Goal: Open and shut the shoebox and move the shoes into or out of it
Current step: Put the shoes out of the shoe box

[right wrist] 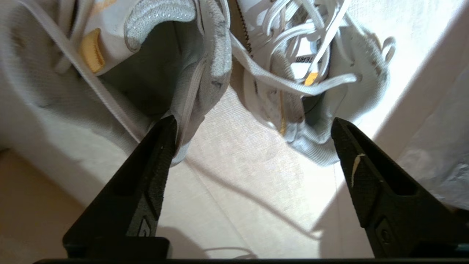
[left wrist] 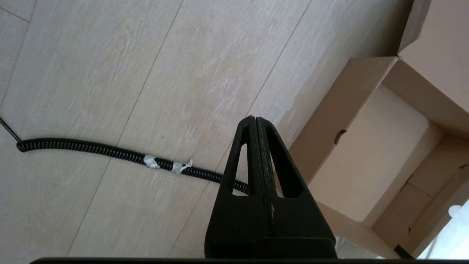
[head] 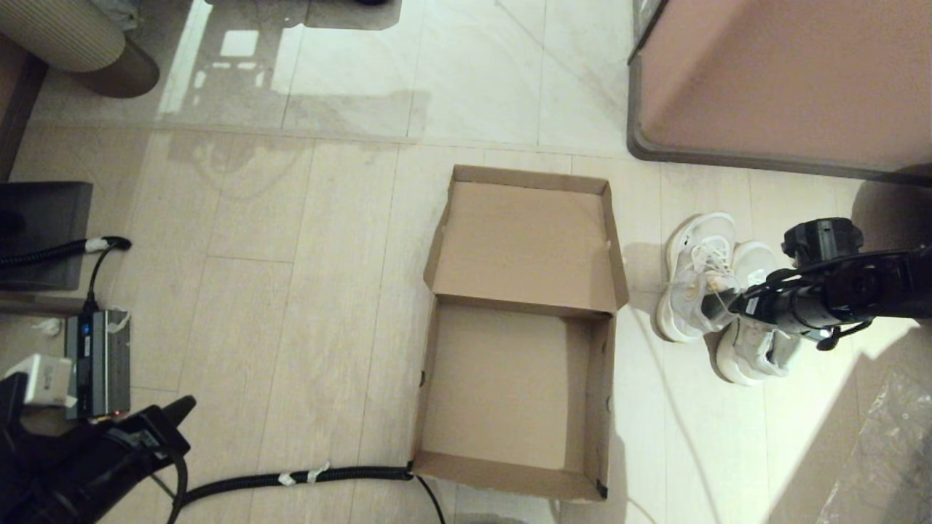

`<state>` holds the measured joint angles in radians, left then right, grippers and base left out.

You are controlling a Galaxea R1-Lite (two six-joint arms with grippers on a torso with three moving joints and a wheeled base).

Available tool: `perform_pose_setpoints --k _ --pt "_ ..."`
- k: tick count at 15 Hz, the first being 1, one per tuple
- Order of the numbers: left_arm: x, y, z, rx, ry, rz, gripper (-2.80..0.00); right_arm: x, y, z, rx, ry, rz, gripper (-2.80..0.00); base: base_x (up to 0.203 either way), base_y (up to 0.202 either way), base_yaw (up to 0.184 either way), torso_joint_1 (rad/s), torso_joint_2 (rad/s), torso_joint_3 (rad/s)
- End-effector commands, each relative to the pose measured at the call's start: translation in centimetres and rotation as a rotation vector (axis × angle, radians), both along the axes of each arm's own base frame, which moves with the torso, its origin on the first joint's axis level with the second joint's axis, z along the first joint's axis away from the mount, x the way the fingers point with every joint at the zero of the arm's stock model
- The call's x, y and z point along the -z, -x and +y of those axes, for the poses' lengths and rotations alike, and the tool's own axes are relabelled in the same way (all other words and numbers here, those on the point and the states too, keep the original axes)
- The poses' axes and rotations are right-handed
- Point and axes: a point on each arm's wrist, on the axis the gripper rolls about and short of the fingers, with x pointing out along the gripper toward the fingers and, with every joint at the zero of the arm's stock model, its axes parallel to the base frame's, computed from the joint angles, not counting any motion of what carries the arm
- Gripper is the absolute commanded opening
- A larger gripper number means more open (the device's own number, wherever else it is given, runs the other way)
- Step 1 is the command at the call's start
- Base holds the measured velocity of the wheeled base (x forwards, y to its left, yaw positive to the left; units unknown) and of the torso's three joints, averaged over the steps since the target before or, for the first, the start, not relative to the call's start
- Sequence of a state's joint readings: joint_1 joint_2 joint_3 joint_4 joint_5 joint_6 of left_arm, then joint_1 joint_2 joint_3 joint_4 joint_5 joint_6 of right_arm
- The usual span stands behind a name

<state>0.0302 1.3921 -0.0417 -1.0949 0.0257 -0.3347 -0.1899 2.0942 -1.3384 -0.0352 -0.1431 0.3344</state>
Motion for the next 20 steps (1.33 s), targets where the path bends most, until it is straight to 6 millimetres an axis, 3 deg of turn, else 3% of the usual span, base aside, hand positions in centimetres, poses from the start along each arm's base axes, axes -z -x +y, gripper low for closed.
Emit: perform_pose_setpoints --k 1,5,9,13,20 --pt "-0.3 0.1 0.0 -0.005 0.011 -0.02 -2.8 1.6 -0.8 -0.3 0.014 0.049 0.043 0.0 0.0 0.0 0.0 0.0 0.0 0.0" --pt "-1.2 -0.3 0.0 -0.01 0.027 -0.07 -2.8 3.1 -4.1 0.9 -0.001 0.109 -0.021 0.0 0.0 0.0 0.0 0.0 0.0 0.0" --pt "-1.8 -1.0 0.0 -0.008 0.025 -0.091 -2.8 2.6 -6.4 1.1 0.008 0.172 -0.048 0.0 0.0 0.0 0.0 0.0 0.0 0.0" --pt "-2.0 -1.8 0.1 -0.007 0.027 -0.095 -2.8 2.9 -5.7 1.2 -0.005 0.223 0.007 0.0 0.0 0.0 0.0 0.0 0.0 0.0" --pt "-2.3 -1.8 0.1 -0.01 0.026 -0.109 -2.8 4.3 -0.8 1.9 -0.037 0.222 0.154 0.0 0.0 0.0 0.0 0.0 0.0 0.0"
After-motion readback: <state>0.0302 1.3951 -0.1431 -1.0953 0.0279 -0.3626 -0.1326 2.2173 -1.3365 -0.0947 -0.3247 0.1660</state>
